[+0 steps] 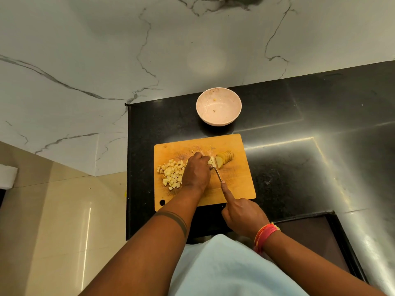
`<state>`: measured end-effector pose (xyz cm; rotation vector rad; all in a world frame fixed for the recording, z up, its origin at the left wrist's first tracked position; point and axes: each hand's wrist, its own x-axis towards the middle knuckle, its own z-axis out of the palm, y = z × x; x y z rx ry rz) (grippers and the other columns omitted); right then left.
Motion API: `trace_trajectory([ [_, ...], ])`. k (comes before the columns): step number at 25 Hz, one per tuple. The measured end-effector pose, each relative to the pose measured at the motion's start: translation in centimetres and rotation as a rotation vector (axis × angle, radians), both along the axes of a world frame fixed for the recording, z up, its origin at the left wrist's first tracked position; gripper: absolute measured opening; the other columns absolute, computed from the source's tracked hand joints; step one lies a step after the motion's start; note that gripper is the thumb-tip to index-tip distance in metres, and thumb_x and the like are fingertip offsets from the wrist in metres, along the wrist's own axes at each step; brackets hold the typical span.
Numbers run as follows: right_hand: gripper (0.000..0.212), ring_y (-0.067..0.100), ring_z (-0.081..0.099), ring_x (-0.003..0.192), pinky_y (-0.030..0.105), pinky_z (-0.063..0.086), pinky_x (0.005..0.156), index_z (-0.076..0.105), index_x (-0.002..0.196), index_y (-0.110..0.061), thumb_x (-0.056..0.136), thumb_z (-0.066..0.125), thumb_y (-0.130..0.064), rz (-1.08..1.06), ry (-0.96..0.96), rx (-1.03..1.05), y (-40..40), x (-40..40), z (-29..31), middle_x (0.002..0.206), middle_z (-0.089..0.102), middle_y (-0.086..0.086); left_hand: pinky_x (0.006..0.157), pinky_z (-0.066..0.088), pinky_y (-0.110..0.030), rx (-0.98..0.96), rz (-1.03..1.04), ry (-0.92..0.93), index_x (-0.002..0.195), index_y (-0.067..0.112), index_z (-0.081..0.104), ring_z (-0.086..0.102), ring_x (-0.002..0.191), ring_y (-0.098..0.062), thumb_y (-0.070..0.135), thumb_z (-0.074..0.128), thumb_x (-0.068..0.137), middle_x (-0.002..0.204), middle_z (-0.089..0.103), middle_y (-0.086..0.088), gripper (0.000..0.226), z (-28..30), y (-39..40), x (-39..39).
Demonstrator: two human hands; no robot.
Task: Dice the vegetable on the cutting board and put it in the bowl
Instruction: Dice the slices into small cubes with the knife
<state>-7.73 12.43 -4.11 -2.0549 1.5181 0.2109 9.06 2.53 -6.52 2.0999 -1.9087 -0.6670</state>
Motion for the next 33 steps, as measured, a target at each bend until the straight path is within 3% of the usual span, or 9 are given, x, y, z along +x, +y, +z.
trace_trajectory([
  [5, 0.074, 0.022, 0.055, 0.052, 0.041, 0.052, 0.053, -0.005, 0.162, -0.029, 0.100, 0.036, -0.035, -0.047, -0.064, -0.062, -0.7, -0.2, 0.6, 0.064, 0.058, 0.002, 0.096, 0.046, -0.031, -0.020, 0.036, 0.033, 0.130, 0.012, 0.066, 0.058, 0.114, -0.024, 0.016, 0.061, 0.099, 0.123, 0.061, -0.006, 0.032, 0.3, 0.3, 0.1],
  [16, 0.073, 0.026, 0.057, 0.057, 0.039, 0.047, 0.054, 0.000, 0.162, -0.024, 0.101, 0.039, -0.033, 0.015, -0.091, 0.000, -5.6, 2.2, -0.3, 0.069, 0.060, 0.009, 0.083, 0.046, -0.030, -0.005, 0.116, 0.096, 0.112, 0.012, 0.072, 0.058, 0.101, -0.023, 0.012, 0.063, 0.096, 0.111, 0.061, -0.005, 0.018, 0.2, 0.0, 0.4],
  [24, 0.074, 0.023, 0.057, 0.055, 0.039, 0.050, 0.055, -0.008, 0.160, -0.031, 0.102, 0.036, -0.037, 0.013, -0.046, 0.001, -1.1, 0.2, -0.2, 0.066, 0.056, 0.003, 0.086, 0.049, -0.033, -0.018, 0.118, 0.045, 0.115, 0.013, 0.071, 0.059, 0.105, -0.024, 0.014, 0.062, 0.098, 0.115, 0.062, -0.005, 0.020, -0.1, -0.2, 0.1],
  [29, 0.071, 0.019, 0.055, 0.054, 0.037, 0.047, 0.054, -0.002, 0.161, -0.031, 0.101, 0.035, -0.036, -0.022, -0.073, -0.012, -0.3, -0.8, 0.7, 0.065, 0.055, 0.000, 0.089, 0.047, -0.029, 0.023, 0.174, 0.060, 0.123, 0.016, 0.068, 0.057, 0.112, -0.021, 0.016, 0.057, 0.099, 0.123, 0.060, -0.004, 0.026, 0.4, -0.4, -0.1],
  [33, 0.069, 0.017, 0.054, 0.053, 0.040, 0.050, 0.054, 0.001, 0.162, -0.032, 0.102, 0.036, -0.035, -0.076, -0.116, -0.022, -1.4, -1.0, 1.0, 0.062, 0.055, -0.002, 0.087, 0.049, -0.030, 0.037, 0.190, 0.082, 0.123, 0.018, 0.065, 0.055, 0.109, -0.020, 0.029, 0.058, 0.100, 0.121, 0.059, -0.002, 0.027, 0.7, -0.9, -0.3],
])
